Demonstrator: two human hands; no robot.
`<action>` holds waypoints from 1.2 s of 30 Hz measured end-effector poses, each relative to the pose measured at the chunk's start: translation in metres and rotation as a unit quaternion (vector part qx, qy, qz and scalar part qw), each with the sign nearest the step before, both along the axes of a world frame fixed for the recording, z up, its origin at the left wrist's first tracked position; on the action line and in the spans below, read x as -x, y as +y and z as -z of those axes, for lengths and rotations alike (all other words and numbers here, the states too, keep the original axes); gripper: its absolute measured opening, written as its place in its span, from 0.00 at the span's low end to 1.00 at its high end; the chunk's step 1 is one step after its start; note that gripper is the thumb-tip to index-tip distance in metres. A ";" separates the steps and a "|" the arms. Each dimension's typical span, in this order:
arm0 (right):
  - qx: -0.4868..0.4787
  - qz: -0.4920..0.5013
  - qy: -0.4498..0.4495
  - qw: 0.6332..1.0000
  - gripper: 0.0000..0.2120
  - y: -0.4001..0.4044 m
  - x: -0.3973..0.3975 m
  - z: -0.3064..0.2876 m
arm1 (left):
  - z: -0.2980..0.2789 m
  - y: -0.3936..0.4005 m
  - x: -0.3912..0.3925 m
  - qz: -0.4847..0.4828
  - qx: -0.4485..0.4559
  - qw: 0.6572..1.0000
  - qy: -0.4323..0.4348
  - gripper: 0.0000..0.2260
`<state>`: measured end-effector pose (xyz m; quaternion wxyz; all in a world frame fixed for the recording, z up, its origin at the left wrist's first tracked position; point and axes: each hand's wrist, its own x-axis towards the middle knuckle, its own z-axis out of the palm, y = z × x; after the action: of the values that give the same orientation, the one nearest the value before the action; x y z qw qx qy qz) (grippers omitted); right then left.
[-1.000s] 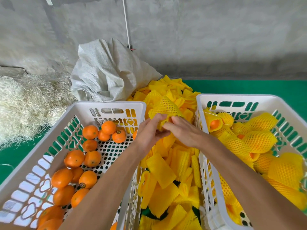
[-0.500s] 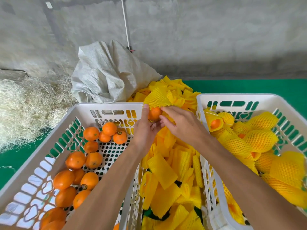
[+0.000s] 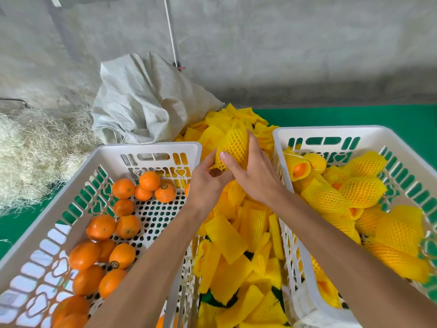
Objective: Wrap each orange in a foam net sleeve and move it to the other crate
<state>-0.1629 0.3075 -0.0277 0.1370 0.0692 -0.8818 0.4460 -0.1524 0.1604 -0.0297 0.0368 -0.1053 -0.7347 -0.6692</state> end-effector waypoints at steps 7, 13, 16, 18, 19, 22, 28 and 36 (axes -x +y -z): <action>0.071 0.019 0.001 0.997 0.50 0.004 0.005 0.003 | -0.010 -0.005 0.003 0.014 -0.299 0.943 -0.148 0.23; 0.083 -0.002 -0.021 0.996 0.50 0.006 0.005 0.008 | -0.012 -0.008 0.005 0.004 -0.330 0.931 -0.156 0.21; 0.117 -0.018 -0.010 0.993 0.48 0.005 0.004 0.006 | -0.011 -0.012 0.007 0.013 -0.330 0.930 -0.162 0.20; 0.131 -0.030 -0.024 0.991 0.49 0.006 0.003 0.003 | -0.011 -0.014 0.008 0.020 -0.322 0.930 -0.174 0.18; 0.132 -0.032 -0.030 0.990 0.49 0.007 0.002 0.003 | -0.012 -0.014 0.008 0.021 -0.314 0.933 -0.176 0.17; 0.138 -0.033 -0.033 0.989 0.47 0.007 -0.002 0.001 | -0.013 -0.017 0.009 0.013 -0.286 0.945 -0.157 0.14; 0.077 0.061 0.083 0.992 0.39 0.022 0.007 -0.014 | -0.010 0.002 -0.004 -0.002 -0.177 0.980 -0.086 0.16; -0.202 0.364 0.067 0.907 0.42 0.105 0.027 -0.013 | 0.001 0.009 -0.014 -0.023 0.100 0.977 0.189 0.08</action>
<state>-0.1898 0.4124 -0.0150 0.3316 -0.2002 -0.9058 0.1720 -0.1382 0.1690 -0.0303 0.1793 -0.2162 -0.7797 -0.5596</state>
